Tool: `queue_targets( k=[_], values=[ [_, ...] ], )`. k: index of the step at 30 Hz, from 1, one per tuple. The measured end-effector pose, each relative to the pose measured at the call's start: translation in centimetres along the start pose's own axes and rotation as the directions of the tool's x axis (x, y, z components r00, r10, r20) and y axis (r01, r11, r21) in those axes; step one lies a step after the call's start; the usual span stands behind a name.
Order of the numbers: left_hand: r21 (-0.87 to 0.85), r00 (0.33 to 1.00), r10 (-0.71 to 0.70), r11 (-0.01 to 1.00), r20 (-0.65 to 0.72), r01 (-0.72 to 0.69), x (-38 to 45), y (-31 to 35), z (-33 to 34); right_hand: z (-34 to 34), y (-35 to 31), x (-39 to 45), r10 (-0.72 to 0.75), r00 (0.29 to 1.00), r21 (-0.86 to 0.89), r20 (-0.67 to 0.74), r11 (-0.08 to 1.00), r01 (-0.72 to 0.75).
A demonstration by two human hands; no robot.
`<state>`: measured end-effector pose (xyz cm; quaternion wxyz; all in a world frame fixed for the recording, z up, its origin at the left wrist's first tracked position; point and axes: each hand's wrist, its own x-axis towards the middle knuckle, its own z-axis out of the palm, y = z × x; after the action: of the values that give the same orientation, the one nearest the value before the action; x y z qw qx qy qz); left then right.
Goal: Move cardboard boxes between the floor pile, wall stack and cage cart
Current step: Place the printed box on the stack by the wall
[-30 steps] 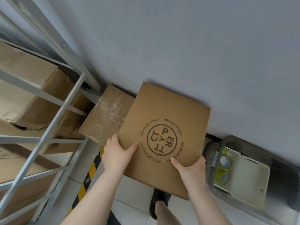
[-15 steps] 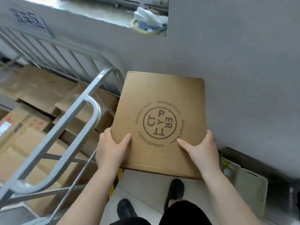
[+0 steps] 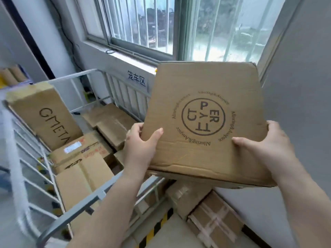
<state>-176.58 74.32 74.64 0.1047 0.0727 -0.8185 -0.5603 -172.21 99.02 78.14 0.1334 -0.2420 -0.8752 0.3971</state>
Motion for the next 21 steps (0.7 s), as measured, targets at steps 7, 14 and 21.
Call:
queue_targets(
  k=[7,14,21],
  values=[
    [0.016,0.994,0.018,1.000,-0.104,-0.016,5.1,0.5,-8.1,7.6,-5.3,-1.0,-0.059,0.997,0.139,0.044,0.989,0.053],
    [0.003,0.944,-0.021,1.000,-0.329,0.023,7.0,-3.2,-16.3,15.8,-12.3,-1.8,-0.233,0.962,0.208,0.140,0.957,0.201],
    [0.004,0.838,-0.120,0.990,-0.532,0.144,10.2,-8.8,-21.8,25.3,-18.1,-0.6,-0.390,0.868,0.176,0.308,0.920,0.351]
  ],
)
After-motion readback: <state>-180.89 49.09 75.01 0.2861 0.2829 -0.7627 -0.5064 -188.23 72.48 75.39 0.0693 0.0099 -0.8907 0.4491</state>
